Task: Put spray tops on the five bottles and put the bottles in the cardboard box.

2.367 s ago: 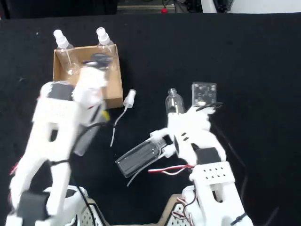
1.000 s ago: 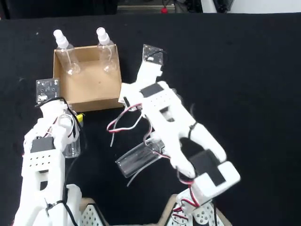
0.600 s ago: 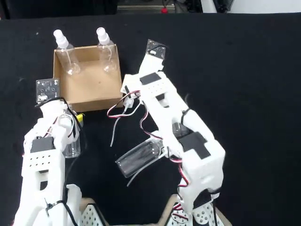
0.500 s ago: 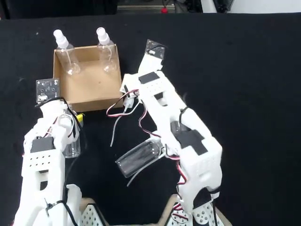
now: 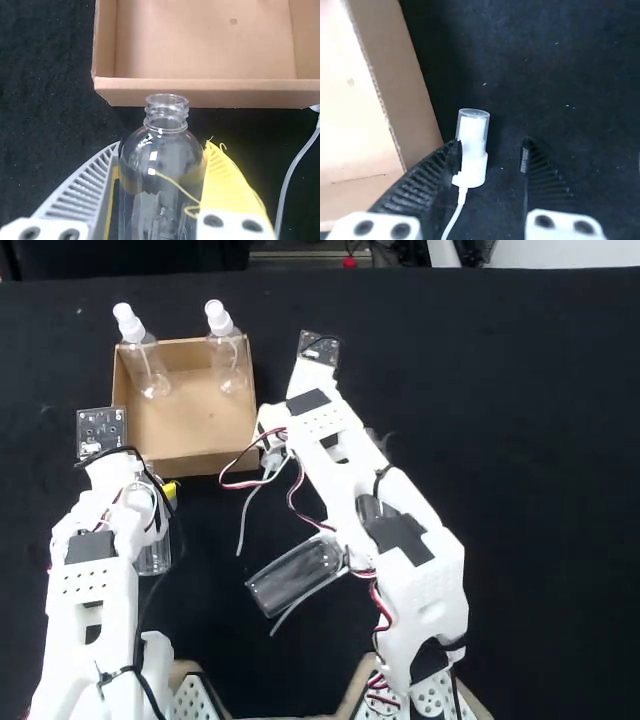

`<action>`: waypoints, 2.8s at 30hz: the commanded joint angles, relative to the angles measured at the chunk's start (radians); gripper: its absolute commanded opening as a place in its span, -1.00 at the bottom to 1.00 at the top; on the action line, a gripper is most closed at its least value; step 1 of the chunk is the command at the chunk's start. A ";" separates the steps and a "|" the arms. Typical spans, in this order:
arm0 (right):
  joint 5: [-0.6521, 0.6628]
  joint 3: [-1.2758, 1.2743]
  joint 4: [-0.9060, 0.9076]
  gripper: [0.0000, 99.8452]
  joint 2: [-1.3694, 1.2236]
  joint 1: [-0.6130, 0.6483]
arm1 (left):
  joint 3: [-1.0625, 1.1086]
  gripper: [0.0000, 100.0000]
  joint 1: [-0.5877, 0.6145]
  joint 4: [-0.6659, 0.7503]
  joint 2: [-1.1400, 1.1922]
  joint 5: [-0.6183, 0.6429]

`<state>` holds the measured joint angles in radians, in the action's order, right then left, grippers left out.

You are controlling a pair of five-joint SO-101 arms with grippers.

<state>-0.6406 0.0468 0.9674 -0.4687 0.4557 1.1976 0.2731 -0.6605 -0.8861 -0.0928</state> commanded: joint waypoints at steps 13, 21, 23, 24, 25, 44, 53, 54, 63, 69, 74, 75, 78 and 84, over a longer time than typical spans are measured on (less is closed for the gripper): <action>0.015 0.125 0.011 -0.64 -0.054 0.032 | -0.008 -0.77 0.012 0.017 -0.025 0.003; 0.015 0.147 0.031 -0.65 -0.101 0.020 | -0.008 -0.77 0.012 0.017 -0.025 0.003; 0.015 0.151 0.060 -0.65 -0.097 0.021 | -0.008 -0.77 0.012 0.017 -0.025 0.003; 0.015 0.151 0.071 -0.65 -0.097 0.021 | -0.008 -0.77 0.012 0.017 -0.026 0.003; 0.017 0.151 0.077 -0.66 -0.097 0.021 | -0.008 -0.77 0.012 0.017 -0.026 0.003; 0.212 0.208 0.330 -0.96 0.206 -0.126 | -0.010 -0.77 0.013 0.017 -0.026 0.003; 0.259 0.211 0.331 -0.96 0.575 -0.152 | -0.012 -0.77 0.010 -0.006 -0.110 0.008; 0.259 0.206 0.307 -0.96 0.604 -0.150 | -0.013 -0.77 0.010 -0.032 -0.149 0.009; 0.270 0.213 0.043 -0.96 0.707 -0.092 | 0.045 -0.77 -0.088 -0.060 -0.562 0.009; 0.272 0.213 -0.138 -0.96 0.779 -0.092 | 0.104 -0.77 -0.229 0.052 -0.674 0.003; 0.272 0.213 -0.175 -0.96 0.846 -0.092 | 0.197 -0.77 -0.280 0.244 -0.733 0.008; 0.272 0.213 -0.181 -0.96 0.858 -0.092 | 0.219 -0.77 -0.289 0.288 -0.747 0.008; 0.272 0.213 -0.196 -0.96 0.895 -0.092 | 0.283 -0.77 -0.317 0.405 -0.784 0.006; 0.279 0.213 -0.253 -0.96 0.947 -0.040 | 0.354 -0.77 -0.381 0.502 -0.838 0.008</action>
<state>-0.3813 0.1987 0.7633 0.4304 0.3667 1.5459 -0.0568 -0.2294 -1.6870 -0.0913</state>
